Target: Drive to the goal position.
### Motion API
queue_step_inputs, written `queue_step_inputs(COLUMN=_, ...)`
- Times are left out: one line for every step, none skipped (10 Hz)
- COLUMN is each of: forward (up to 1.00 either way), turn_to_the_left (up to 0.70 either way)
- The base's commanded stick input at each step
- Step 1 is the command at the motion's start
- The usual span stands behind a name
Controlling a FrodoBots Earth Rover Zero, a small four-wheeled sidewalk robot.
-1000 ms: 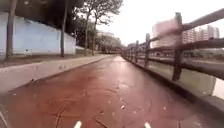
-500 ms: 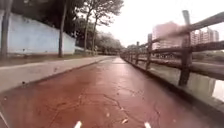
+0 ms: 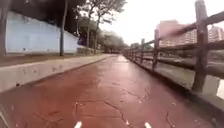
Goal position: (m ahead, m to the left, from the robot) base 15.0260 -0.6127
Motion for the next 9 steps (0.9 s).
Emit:
queue_step_inputs(forward=0.50, turn_to_the_left=0.00)
queue_step_inputs(forward=0.50, turn_to_the_left=0.00)
queue_step_inputs(forward=0.50, turn_to_the_left=0.00)
queue_step_inputs(forward=0.50, turn_to_the_left=0.00)
queue_step_inputs(forward=0.50, turn_to_the_left=0.00)
queue_step_inputs(forward=0.50, turn_to_the_left=0.00)
queue_step_inputs(forward=0.50, turn_to_the_left=0.00)
queue_step_inputs(forward=0.50, turn_to_the_left=0.00)
queue_step_inputs(forward=0.50, turn_to_the_left=0.00)
